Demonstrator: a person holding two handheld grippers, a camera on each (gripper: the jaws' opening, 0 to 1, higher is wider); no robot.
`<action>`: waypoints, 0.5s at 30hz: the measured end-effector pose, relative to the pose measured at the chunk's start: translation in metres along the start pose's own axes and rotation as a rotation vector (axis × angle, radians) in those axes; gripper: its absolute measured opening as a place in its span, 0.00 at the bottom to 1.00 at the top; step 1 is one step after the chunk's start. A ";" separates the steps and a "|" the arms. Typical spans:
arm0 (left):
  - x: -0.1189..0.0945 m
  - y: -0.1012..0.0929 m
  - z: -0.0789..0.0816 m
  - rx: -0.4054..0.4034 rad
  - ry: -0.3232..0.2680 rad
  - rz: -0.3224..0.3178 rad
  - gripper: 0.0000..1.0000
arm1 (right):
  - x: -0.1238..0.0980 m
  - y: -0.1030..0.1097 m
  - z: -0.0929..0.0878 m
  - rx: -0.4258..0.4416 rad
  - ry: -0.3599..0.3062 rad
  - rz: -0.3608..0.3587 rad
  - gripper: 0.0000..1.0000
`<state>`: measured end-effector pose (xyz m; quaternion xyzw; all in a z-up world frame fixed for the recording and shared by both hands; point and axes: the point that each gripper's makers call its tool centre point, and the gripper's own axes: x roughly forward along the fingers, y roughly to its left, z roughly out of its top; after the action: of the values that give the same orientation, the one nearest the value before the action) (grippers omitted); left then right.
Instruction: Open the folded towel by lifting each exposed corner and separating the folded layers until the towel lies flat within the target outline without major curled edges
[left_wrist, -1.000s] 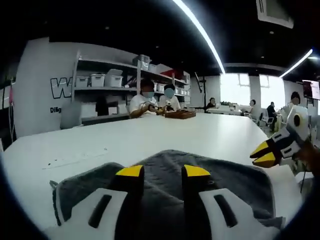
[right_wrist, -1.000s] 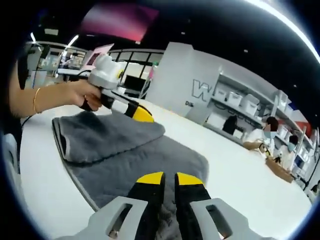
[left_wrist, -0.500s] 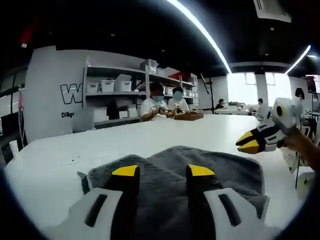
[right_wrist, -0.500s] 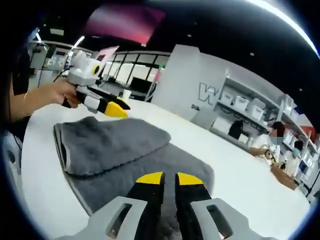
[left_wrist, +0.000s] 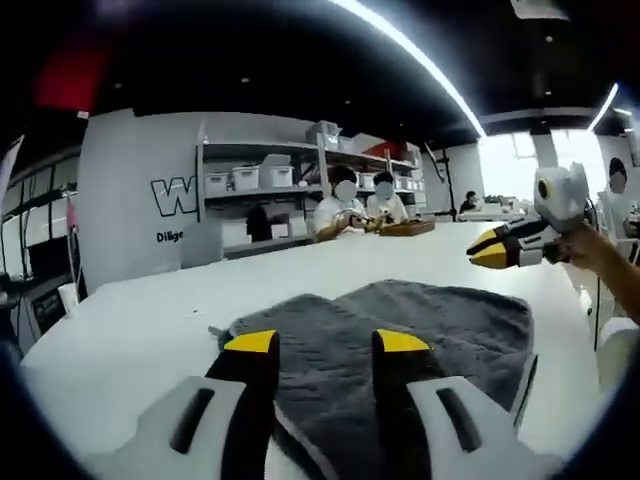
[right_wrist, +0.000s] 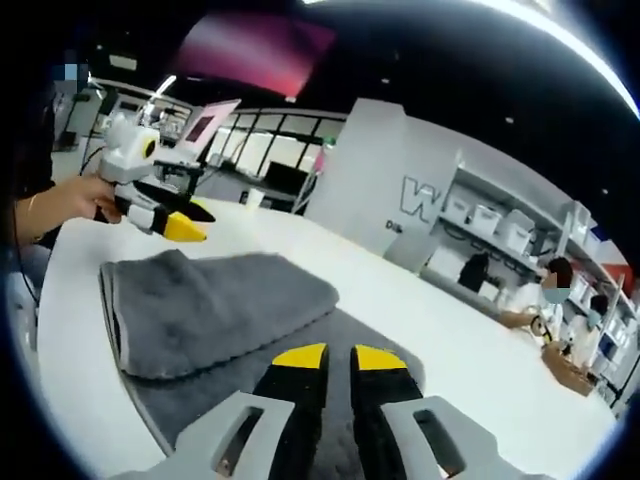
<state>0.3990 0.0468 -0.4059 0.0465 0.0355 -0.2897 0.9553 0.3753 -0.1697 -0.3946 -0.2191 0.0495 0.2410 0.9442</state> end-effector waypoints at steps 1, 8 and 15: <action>-0.002 0.000 -0.001 -0.010 -0.003 0.001 0.36 | 0.002 0.000 0.002 -0.003 -0.003 0.003 0.03; -0.024 0.000 -0.012 -0.022 0.012 0.023 0.36 | 0.017 0.005 0.015 -0.034 -0.013 0.028 0.06; -0.044 0.007 -0.025 -0.012 0.054 0.056 0.36 | 0.036 0.014 0.027 -0.074 -0.019 0.082 0.06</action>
<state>0.3649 0.0796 -0.4265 0.0497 0.0619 -0.2612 0.9620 0.4001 -0.1309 -0.3835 -0.2495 0.0402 0.2830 0.9252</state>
